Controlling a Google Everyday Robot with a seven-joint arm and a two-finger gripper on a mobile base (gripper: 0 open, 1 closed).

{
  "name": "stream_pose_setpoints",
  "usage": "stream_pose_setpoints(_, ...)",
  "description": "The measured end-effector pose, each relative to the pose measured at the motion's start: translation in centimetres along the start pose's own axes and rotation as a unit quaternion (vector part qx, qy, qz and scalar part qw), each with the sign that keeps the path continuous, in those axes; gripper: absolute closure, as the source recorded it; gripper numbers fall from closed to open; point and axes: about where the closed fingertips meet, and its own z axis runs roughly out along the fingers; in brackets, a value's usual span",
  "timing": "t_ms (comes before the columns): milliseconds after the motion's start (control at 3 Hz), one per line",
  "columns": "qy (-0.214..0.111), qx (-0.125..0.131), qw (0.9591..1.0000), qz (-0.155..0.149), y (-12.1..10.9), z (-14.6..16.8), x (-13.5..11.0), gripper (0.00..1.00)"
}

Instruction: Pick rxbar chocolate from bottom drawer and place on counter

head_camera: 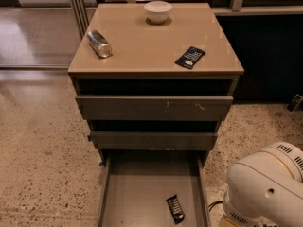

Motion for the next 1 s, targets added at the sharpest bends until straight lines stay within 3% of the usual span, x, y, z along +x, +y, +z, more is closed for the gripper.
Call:
stream_pose_setpoints(333, -0.028, -0.039, 0.9988, 0.003, 1.0, 2.3, -1.0, 0.0)
stream_pose_setpoints(667, -0.083, -0.096, 0.9919, -0.005, 2.7, 5.3, -4.9, 0.0)
stream_pose_setpoints(1000, -0.129, -0.12, 0.9844, -0.002, 3.8, 7.5, -9.3, 0.0)
